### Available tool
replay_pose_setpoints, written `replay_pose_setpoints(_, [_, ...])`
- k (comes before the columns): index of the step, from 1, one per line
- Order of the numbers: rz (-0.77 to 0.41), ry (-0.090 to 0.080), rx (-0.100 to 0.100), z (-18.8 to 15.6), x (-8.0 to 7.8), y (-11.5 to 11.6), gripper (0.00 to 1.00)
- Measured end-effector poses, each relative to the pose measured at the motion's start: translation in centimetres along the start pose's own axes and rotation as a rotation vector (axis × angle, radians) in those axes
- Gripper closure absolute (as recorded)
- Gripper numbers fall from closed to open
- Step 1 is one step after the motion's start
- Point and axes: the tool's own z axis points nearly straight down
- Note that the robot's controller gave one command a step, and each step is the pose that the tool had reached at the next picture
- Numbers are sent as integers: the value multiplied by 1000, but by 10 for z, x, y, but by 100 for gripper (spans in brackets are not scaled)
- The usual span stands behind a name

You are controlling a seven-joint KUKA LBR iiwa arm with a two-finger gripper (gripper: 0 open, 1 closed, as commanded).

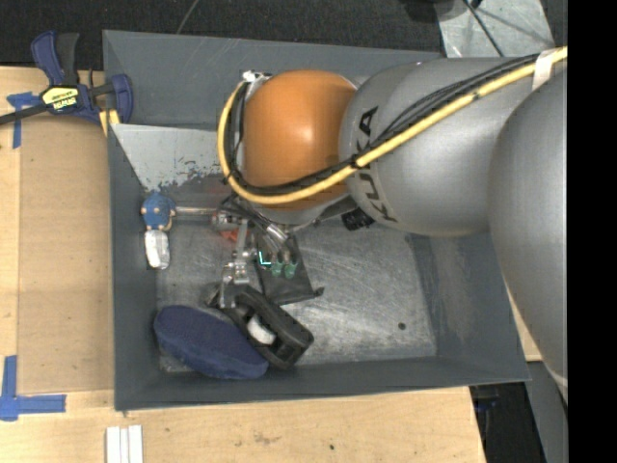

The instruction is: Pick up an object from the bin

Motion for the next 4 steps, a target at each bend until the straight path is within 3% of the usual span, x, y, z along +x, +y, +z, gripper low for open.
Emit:
replay_pose_setpoints(1, [-75,-22,-12,87,13,-75,0])
replay_pose_setpoints(2, [118,-15,-12,91,14,-77,0])
replay_pose_setpoints(3, [116,9,-9,93,19,-76,100])
replay_pose_setpoints(4, [-421,-8,0,-24,2,-66,100])
